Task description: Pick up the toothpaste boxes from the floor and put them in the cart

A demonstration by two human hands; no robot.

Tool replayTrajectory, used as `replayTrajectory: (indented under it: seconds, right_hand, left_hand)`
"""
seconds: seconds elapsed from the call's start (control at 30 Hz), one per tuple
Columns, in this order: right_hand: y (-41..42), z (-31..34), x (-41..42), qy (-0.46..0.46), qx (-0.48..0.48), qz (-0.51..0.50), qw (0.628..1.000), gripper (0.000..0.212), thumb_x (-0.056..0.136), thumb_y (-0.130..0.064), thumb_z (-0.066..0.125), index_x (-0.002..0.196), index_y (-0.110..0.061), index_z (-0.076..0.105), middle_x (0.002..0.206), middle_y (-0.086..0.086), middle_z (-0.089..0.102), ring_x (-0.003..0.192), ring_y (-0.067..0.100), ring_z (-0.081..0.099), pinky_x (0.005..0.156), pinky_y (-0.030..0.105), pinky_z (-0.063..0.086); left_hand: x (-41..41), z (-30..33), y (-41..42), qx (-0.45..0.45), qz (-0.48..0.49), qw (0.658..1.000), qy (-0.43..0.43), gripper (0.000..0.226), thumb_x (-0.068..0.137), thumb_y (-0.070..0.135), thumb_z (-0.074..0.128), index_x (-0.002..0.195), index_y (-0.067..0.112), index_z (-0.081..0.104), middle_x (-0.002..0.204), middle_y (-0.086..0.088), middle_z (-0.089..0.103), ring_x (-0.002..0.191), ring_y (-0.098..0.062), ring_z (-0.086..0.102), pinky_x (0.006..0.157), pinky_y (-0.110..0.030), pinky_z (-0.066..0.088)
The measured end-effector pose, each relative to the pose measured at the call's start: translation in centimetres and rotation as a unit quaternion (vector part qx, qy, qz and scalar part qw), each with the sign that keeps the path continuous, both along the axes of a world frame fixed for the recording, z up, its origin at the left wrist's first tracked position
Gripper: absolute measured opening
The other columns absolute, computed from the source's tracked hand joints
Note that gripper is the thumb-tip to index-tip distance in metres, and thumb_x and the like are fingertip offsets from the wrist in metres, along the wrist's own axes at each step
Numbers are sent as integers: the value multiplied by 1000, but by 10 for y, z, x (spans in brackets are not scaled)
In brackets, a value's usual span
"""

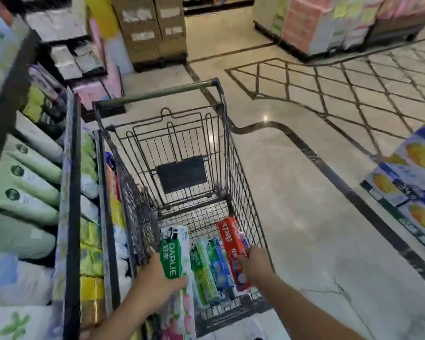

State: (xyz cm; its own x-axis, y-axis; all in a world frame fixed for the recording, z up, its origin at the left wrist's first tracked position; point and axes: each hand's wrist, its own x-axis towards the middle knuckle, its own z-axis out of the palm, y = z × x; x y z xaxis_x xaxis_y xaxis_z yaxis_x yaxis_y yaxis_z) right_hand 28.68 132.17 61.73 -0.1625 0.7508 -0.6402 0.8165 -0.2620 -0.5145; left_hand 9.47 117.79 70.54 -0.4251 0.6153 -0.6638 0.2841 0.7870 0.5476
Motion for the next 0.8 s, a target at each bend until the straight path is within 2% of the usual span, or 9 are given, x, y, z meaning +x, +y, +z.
replayTrajectory:
  seconds: [0.1, 0.2, 0.3, 0.4, 0.47, 0.53, 0.63, 0.73, 0.8]
  right_hand:
    - [17, -62, -17, -46, -15, 20, 999, 18, 97, -20, 58, 109, -6, 59, 109, 12, 64, 83, 20, 67, 71, 27, 58]
    - [31, -114, -28, -93, -13, 59, 994, 23, 96, -23, 56, 110, -4, 58, 108, 11, 61, 91, 22, 65, 83, 34, 57]
    - [42, -140, -35, -105, -16, 73, 992, 24, 96, -21, 57, 110, -1, 60, 102, 11, 60, 81, 21, 59, 65, 27, 49]
    - [45, -162, -34, -135, -20, 93, 986, 22, 96, -24, 59, 107, -6, 63, 100, 9, 64, 71, 18, 58, 53, 23, 41]
    - [44, -169, -30, -128, -25, 96, 987, 20, 93, -23, 61, 104, -7, 65, 96, 8, 68, 72, 20, 65, 57, 27, 48]
    - [44, -175, -24, -110, -42, 101, 988, 14, 91, -20, 64, 99, -8, 66, 89, 6, 70, 70, 17, 68, 57, 28, 54]
    - [44, -182, -19, -94, -52, 105, 989, 10, 89, -18, 69, 96, -12, 65, 84, 0, 67, 63, 8, 65, 48, 20, 49]
    - [44, -187, -20, -84, -48, 102, 990, 16, 88, -19, 70, 100, -15, 61, 97, 2, 66, 73, 12, 66, 61, 27, 56]
    - [46, -186, -22, -86, -33, 118, 989, 24, 88, -23, 71, 106, -14, 58, 105, 3, 61, 81, 16, 65, 67, 29, 55]
  left_hand:
    - [-4, -32, 10, -35, 35, 999, -21, 69, 78, 44, 80, 129, 26, 36, 104, 16, 57, 93, -5, 60, 84, -27, 50]
    - [-2, -71, 22, -57, 59, 996, -37, 73, 71, 48, 83, 126, 29, 39, 106, 13, 63, 93, -3, 62, 86, -25, 50]
    - [4, -106, 36, -77, 87, 992, -42, 74, 70, 48, 84, 125, 27, 40, 103, 11, 63, 90, -4, 63, 80, -24, 50]
    - [12, -133, 48, -86, 88, 991, -42, 54, 79, 41, 80, 116, 34, 41, 94, 15, 56, 79, 2, 55, 62, -16, 42]
    - [17, -146, 55, -89, 88, 992, -32, 53, 80, 42, 79, 116, 32, 42, 93, 13, 59, 77, -2, 60, 63, -19, 48]
    - [23, -161, 60, -92, 99, 990, -31, 60, 77, 46, 80, 117, 21, 44, 98, 6, 65, 81, -11, 66, 71, -35, 58]
    - [30, -177, 73, -103, 89, 991, -12, 73, 83, 47, 75, 133, 9, 38, 100, 10, 55, 82, -6, 58, 68, -25, 53]
    - [37, -190, 93, -117, 70, 990, 35, 89, 84, 53, 71, 148, 10, 27, 140, -4, 49, 111, -19, 58, 89, -29, 48]
    - [40, -197, 104, -116, 55, 990, 56, 68, 85, 52, 70, 133, 17, 37, 121, 0, 57, 84, -8, 56, 70, -22, 47]
